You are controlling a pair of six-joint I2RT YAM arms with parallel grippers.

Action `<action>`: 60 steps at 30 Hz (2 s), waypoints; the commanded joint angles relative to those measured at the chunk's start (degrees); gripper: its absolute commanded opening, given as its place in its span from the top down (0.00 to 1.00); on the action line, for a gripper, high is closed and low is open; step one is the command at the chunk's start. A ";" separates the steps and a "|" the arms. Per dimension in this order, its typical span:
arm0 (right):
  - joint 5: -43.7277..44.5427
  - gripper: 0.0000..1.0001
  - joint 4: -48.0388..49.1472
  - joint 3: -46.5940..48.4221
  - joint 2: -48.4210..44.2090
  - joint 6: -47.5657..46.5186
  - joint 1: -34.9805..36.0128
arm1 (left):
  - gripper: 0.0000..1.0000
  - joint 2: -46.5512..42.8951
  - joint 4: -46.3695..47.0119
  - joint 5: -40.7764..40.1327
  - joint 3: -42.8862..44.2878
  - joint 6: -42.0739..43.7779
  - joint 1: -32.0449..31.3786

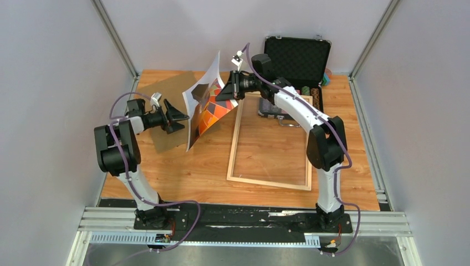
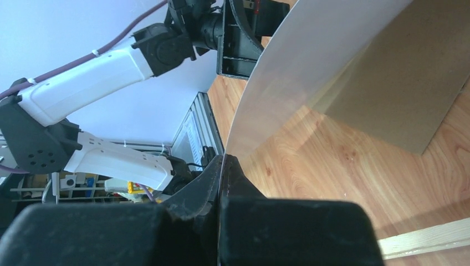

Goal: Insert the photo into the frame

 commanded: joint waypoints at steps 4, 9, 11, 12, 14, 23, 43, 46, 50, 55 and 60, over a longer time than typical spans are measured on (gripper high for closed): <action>-3.11 1.00 4.41 -1.70 -6.35 2.29 -2.16 | 0.00 2.90 39.05 5.16 -7.67 -30.77 -1.13; -3.36 1.00 4.83 -1.65 -7.49 2.51 -3.24 | 0.00 3.50 35.24 3.00 -8.96 -28.97 -1.33; -3.54 1.00 4.87 -1.48 -7.71 2.72 -3.47 | 0.00 3.34 31.19 2.13 -8.85 -26.34 -1.41; -3.74 1.00 4.94 -1.46 -7.78 2.80 -3.54 | 0.00 3.39 31.04 1.90 -8.96 -26.36 -1.53; -4.02 1.00 5.19 -1.76 -7.87 3.14 -3.56 | 0.00 4.06 33.32 2.03 -8.61 -28.15 -2.32; -4.87 1.00 7.12 -4.09 -9.02 3.43 -3.72 | 0.00 11.29 55.53 1.35 -7.09 -48.64 -9.36; -6.10 1.00 10.82 -9.04 -12.09 4.21 -4.80 | 0.02 26.58 85.68 -6.36 -5.36 -77.54 -15.46; -6.51 1.00 13.15 -12.06 -12.98 4.57 -4.88 | 0.04 27.42 87.38 -7.22 -3.93 -79.33 -15.47; -6.79 1.00 15.06 -16.04 -14.30 4.07 -5.33 | 0.08 27.80 89.44 -7.88 -2.81 -81.93 -17.13; -7.42 1.00 19.28 -22.56 -17.33 2.50 -6.64 | 0.14 27.58 90.63 -7.80 -2.49 -83.29 -17.24; -7.14 1.00 19.78 -29.75 -22.02 -1.18 -8.45 | 0.20 27.53 91.80 -7.76 -1.92 -84.06 -17.24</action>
